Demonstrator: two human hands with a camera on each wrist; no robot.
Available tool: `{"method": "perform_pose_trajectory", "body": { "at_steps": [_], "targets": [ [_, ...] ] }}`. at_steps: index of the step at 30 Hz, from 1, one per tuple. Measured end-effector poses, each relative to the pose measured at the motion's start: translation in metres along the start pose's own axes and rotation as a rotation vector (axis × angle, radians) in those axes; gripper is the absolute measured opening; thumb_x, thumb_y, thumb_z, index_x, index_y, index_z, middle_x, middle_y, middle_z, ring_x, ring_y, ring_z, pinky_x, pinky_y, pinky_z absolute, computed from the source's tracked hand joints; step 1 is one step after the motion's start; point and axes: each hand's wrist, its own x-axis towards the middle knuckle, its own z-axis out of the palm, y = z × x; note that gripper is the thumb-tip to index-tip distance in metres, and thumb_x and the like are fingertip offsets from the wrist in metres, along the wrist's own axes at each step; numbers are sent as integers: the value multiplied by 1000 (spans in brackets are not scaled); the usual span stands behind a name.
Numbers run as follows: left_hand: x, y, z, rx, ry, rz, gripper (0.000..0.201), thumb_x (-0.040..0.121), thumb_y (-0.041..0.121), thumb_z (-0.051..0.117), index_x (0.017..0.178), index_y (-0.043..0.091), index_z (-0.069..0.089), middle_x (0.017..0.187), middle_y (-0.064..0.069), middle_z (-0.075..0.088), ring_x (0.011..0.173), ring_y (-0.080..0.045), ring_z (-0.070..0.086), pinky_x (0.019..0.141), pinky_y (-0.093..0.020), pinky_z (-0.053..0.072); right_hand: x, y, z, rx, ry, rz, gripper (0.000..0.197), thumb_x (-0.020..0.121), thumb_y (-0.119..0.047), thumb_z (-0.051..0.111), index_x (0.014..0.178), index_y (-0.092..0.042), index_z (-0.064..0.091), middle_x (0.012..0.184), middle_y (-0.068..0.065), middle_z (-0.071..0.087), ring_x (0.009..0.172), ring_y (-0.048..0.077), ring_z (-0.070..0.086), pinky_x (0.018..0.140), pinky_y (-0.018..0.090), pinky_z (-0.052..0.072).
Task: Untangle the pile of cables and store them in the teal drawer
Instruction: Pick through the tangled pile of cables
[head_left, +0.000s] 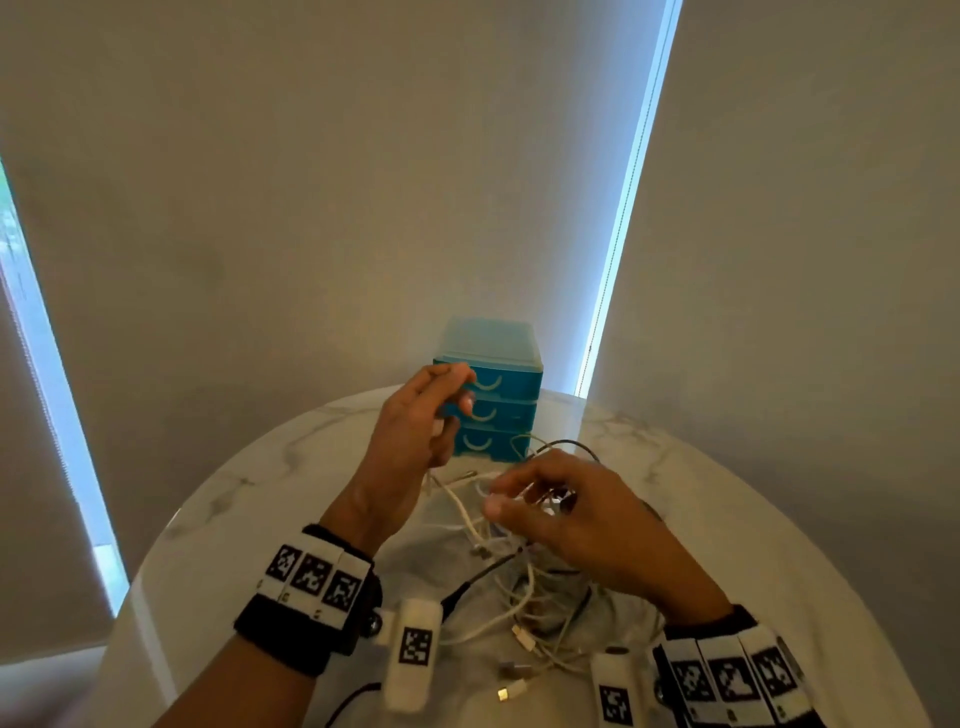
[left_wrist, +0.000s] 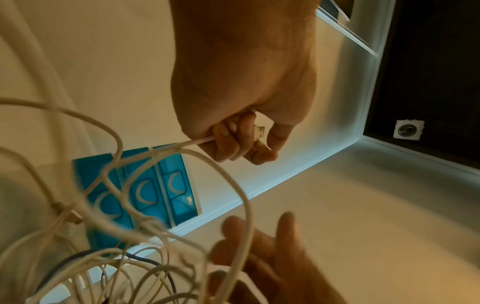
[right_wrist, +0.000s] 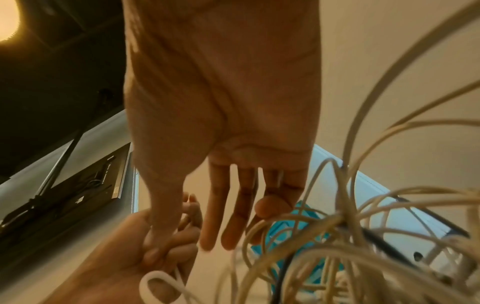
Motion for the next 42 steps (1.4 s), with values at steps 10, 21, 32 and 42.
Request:
{"method": "perform_pose_trajectory", "body": {
  "at_steps": [10, 21, 32, 42],
  "targets": [
    [5, 13, -22, -64, 75, 52, 24, 105, 22, 53, 116, 8, 69, 86, 1, 59, 60, -9, 34, 58, -26, 28, 1, -3, -22, 357, 621, -6, 20, 98, -46, 71, 102, -30, 84, 88, -6, 76, 80, 2, 69, 73, 23, 58],
    [-26, 15, 18, 661, -337, 149, 32, 90, 62, 69, 99, 33, 78, 91, 12, 76, 83, -3, 69, 80, -20, 54, 2, -1, -19, 895, 549, 134, 31, 100, -40, 67, 114, -16, 81, 84, 11, 71, 88, 26, 76, 81, 30, 64],
    [-28, 4, 33, 774, -250, 185, 57, 100, 72, 45, 84, 29, 80, 62, 7, 70, 61, -6, 67, 69, -14, 48, 3, 3, -15, 621, 523, -18, 27, 109, -33, 55, 121, -23, 76, 104, 2, 80, 101, 17, 76, 79, 21, 61],
    [-2, -3, 32, 406, 34, -59, 45, 99, 46, 72, 99, 2, 82, 67, 1, 62, 46, -4, 40, 45, -17, 31, 7, 18, -8, 509, 207, -93, 20, 101, -15, 70, 117, -8, 61, 99, 11, 81, 87, 30, 79, 85, 43, 65]
  ]
}}
